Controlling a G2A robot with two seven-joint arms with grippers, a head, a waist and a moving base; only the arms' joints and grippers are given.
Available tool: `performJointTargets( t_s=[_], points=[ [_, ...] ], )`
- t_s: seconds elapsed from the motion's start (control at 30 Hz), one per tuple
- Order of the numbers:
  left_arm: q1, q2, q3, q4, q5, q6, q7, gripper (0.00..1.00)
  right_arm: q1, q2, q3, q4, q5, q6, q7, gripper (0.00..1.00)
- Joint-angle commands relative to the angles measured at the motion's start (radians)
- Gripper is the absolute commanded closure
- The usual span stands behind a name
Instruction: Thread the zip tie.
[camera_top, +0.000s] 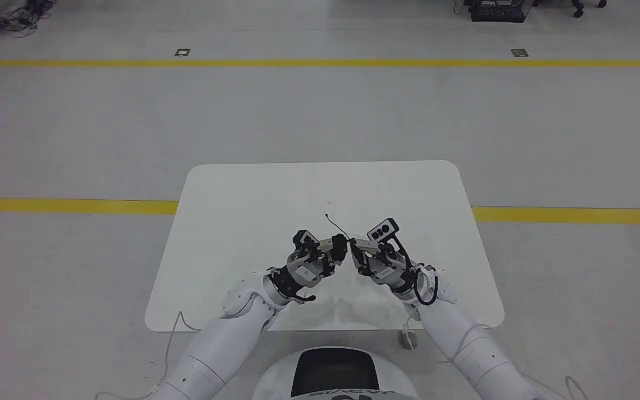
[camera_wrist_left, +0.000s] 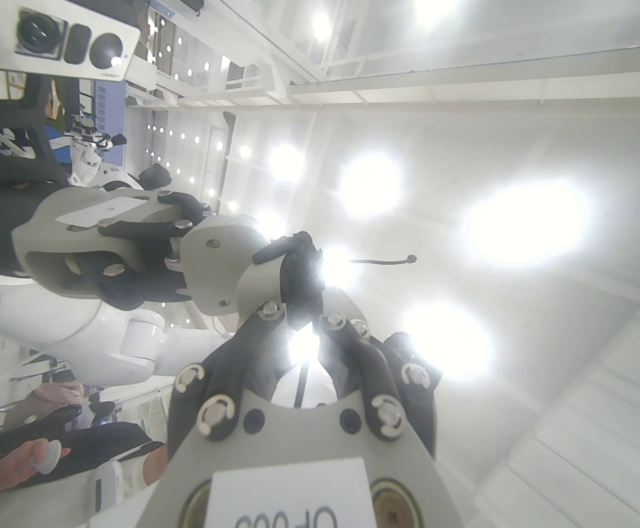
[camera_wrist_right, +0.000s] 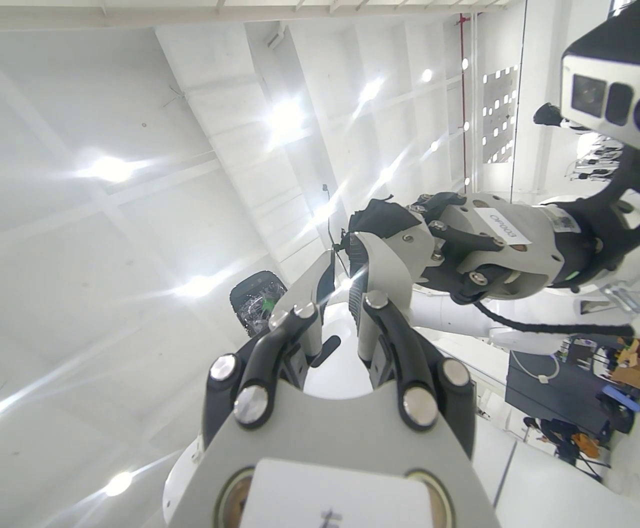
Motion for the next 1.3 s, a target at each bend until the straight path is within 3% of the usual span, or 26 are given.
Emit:
performJointTargets(
  t_s=[0.0,0.13,1.27],
  points=[
    [0.0,0.0,0.0,0.0,0.0,0.0,0.0,1.0,0.0,-0.001,0.002,0.001,-0.002,0.001,0.0,0.94],
    [0.0,0.0,0.0,0.0,0.0,0.0,0.0,1.0,0.0,-0.004,0.005,0.002,-0.006,0.003,0.0,1.0],
    [0.0,0.0,0.0,0.0,0.0,0.0,0.0,1.0,-0.026,-0.004,0.063,-0.006,-0.04,0.015,0.0,1.0]
  ],
)
